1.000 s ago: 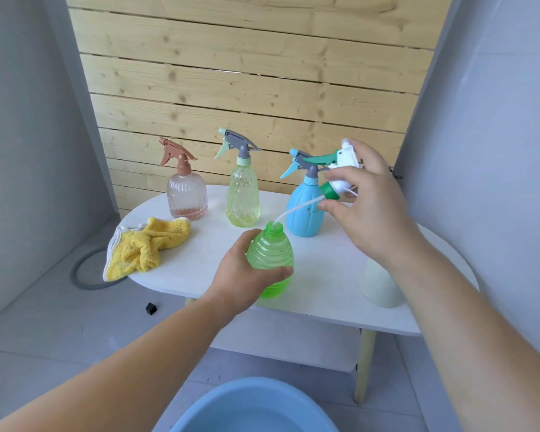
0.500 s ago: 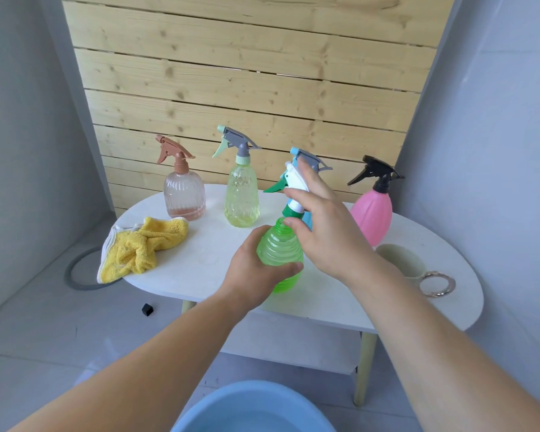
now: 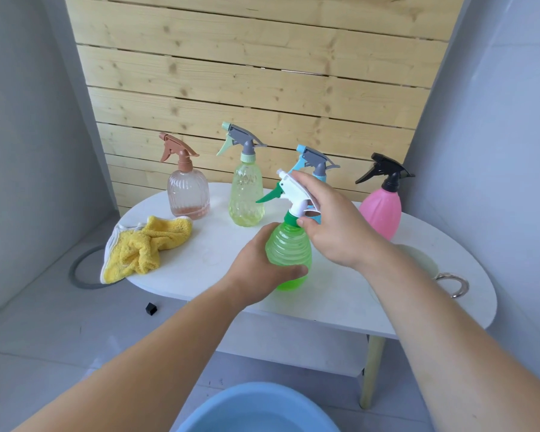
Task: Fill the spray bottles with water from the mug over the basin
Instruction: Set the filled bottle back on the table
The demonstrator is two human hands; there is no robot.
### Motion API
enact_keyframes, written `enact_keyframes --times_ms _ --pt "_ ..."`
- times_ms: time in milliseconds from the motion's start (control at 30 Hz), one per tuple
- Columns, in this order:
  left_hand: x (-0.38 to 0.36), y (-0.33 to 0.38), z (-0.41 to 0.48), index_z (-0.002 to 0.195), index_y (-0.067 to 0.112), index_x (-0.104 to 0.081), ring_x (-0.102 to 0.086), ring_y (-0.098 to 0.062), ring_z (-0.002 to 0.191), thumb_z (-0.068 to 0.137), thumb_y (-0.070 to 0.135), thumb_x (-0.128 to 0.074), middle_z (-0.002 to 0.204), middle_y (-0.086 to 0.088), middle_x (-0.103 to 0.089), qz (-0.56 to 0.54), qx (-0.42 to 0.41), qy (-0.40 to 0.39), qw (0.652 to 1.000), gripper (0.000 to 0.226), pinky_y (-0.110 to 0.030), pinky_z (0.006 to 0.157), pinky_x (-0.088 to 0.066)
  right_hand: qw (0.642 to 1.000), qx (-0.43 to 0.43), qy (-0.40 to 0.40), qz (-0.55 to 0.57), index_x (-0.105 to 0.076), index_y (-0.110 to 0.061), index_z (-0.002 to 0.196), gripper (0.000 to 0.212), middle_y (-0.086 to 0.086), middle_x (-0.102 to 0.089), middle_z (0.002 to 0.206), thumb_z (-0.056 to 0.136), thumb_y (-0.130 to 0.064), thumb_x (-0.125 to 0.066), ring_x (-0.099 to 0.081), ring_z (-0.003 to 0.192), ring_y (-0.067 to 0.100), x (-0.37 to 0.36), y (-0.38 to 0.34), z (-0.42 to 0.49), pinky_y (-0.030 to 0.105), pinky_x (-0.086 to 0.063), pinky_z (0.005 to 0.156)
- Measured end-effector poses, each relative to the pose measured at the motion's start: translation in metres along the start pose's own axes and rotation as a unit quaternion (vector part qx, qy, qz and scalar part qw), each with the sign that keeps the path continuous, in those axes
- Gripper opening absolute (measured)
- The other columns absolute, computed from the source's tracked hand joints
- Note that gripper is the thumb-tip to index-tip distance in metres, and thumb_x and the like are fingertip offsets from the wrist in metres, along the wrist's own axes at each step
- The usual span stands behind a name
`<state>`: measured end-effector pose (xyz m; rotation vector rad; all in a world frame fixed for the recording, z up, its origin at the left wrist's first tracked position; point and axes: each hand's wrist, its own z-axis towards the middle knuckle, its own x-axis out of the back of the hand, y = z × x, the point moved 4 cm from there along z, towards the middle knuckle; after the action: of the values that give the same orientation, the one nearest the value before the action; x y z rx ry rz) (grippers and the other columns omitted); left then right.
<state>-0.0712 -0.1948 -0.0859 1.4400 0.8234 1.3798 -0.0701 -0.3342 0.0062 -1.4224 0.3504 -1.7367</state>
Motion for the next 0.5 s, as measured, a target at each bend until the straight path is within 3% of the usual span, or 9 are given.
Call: enact_keyframes --times_ms 67,133,300,500 --pt "0.0033 -0.0016 0.0008 0.134 0.038 -0.052 -0.066 -0.011 0.108 0.073 0.015 -0.09 0.116 0.01 -0.069 0.013 0.002 -0.012 1.0 0.076 -0.027 0.089 -0.057 1.0 0.007 -0.016 -0.015 -0.036 -0.043 0.143 0.069 -0.017 -0.047 0.138 0.093 0.003 -0.051 -0.053 0.116 0.008 -0.0007 -0.0013 0.0022 0.021 -0.046 0.097" --pt "0.0054 -0.0028 0.0016 0.14 0.038 -0.05 -0.066 -0.013 0.109 0.073 0.015 -0.09 0.119 0.009 -0.069 0.024 -0.003 -0.016 1.0 0.081 -0.035 0.093 -0.057 0.999 0.006 -0.035 -0.017 -0.036 -0.045 0.143 0.07 -0.016 -0.047 0.138 0.094 0.003 -0.048 -0.052 0.116 0.006 -0.001 -0.0016 0.0026 0.018 -0.045 0.093" --pt "0.0038 -0.0026 0.0023 0.142 0.038 -0.047 -0.065 -0.013 0.108 0.074 0.017 -0.089 0.12 0.009 -0.068 0.031 -0.015 -0.011 0.999 0.083 -0.034 0.092 -0.055 0.998 0.007 -0.06 -0.013 -0.036 -0.05 0.142 0.071 -0.023 -0.046 0.135 0.095 0.004 -0.047 -0.047 0.112 -0.011 0.0043 0.0008 0.0013 0.005 -0.04 0.085" --pt "0.0048 -0.0012 0.0015 0.142 0.038 -0.048 -0.065 -0.01 0.108 0.076 0.016 -0.087 0.12 0.011 -0.068 0.032 -0.022 -0.014 0.999 0.08 -0.03 0.091 -0.055 0.997 0.024 -0.062 -0.039 -0.035 -0.058 0.138 0.077 -0.035 -0.041 0.129 0.094 0.004 -0.047 -0.047 0.115 -0.003 -0.0012 0.0003 -0.0005 0.008 -0.037 0.09"
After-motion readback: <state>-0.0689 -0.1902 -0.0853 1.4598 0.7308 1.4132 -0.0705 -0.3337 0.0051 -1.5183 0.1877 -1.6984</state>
